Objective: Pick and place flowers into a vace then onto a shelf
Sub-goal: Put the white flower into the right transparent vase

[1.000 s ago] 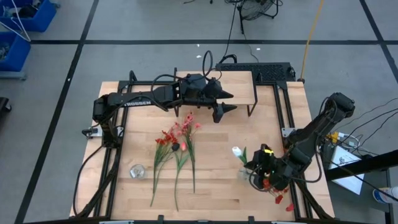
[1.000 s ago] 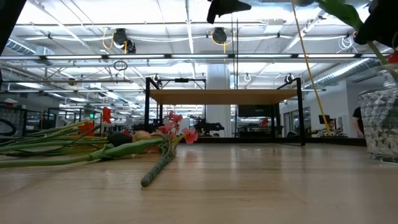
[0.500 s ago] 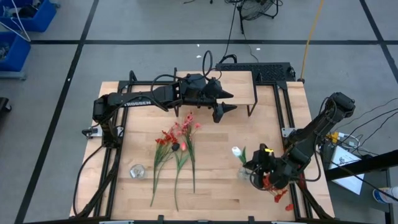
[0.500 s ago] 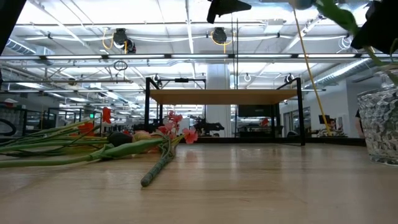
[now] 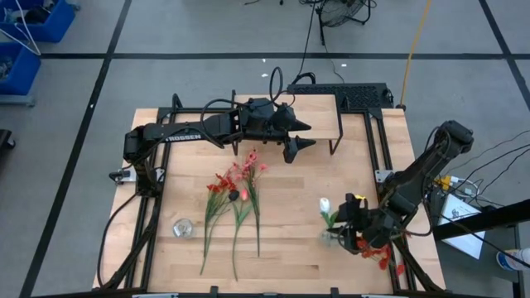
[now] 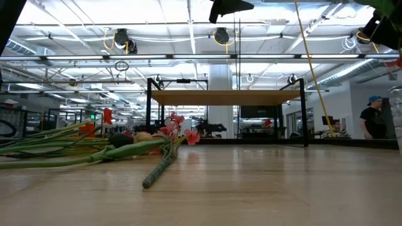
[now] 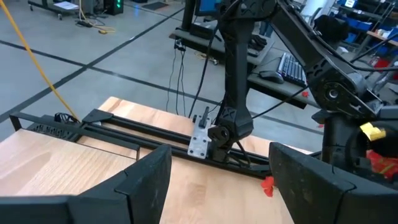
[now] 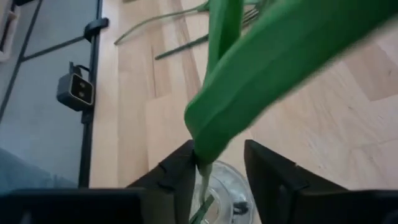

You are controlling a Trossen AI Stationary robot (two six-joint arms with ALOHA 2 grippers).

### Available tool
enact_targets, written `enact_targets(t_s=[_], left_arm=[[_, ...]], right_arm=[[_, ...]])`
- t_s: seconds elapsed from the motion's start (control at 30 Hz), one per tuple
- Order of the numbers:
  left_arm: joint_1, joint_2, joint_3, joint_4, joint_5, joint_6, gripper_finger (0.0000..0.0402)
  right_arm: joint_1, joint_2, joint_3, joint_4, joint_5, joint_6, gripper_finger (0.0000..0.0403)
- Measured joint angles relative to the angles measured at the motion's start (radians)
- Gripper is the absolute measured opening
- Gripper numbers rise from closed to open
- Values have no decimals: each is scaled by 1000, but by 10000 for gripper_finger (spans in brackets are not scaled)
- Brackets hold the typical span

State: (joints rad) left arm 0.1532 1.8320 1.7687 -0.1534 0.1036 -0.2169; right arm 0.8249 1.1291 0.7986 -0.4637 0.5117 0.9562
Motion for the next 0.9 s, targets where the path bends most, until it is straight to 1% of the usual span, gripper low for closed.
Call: enact_targets(t_s=[0.1,0.2,0.4,0.47,0.6,0.9], left_arm=[[0,0,0,0,0,0,274],[0,0,0,0,0,-1,273],[0,0,0,0,0,0,274],[0,0,0,0,0,0,274],[0,0,0,0,0,0,274],[0,0,0,0,0,0,274]], right_arm=[[-1,-30,0,-15,1,0,149],[-1,-56,0,-45,0,6,152],[-6,-101,0,-56,-70,12,153],[-7,-117,0,-52,-78,17,152],[-10,-144,0,-29,-70,-8,148],[-61,-179,1,10,-72,-23,144]])
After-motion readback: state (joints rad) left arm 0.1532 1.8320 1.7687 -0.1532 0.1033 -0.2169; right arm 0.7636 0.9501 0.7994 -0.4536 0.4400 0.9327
